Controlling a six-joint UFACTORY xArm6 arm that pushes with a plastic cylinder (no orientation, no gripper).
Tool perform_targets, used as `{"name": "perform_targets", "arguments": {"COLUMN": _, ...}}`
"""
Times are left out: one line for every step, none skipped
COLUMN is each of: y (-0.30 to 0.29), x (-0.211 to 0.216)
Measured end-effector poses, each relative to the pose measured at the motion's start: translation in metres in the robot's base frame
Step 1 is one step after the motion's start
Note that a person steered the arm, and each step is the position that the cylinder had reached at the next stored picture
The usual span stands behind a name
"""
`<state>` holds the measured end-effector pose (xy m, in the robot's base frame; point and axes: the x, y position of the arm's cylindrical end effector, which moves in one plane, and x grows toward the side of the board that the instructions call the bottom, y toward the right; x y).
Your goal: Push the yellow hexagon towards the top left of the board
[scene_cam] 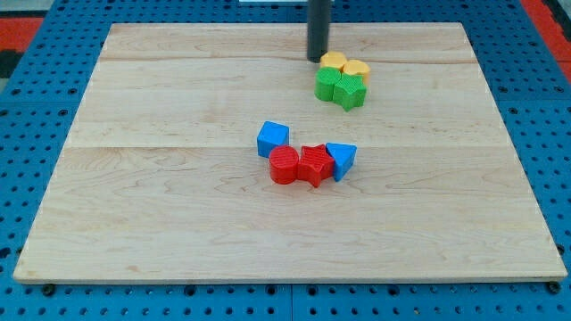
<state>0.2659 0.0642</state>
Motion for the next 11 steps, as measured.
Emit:
{"name": "perform_targets", "arguments": {"y": 0.037, "x": 0.001}}
{"name": "perform_targets", "arguments": {"y": 0.058, "x": 0.01}}
{"name": "perform_targets", "arguments": {"y": 0.101, "x": 0.011}}
{"name": "perform_targets", "arguments": {"y": 0.138, "x": 0.034}}
{"name": "perform_targets", "arguments": {"y": 0.107, "x": 0.046}}
{"name": "perform_targets", "arguments": {"y": 0.052, "x": 0.037}}
{"name": "perform_targets", "arguments": {"y": -0.016, "x": 0.033}}
{"name": "perform_targets", "arguments": {"y": -0.087, "x": 0.034}}
{"name": "perform_targets", "arguments": {"y": -0.156, "x": 0.023}}
{"name": "perform_targets", "arguments": {"y": -0.179, "x": 0.001}}
{"name": "perform_targets", "arguments": {"y": -0.222, "x": 0.003}}
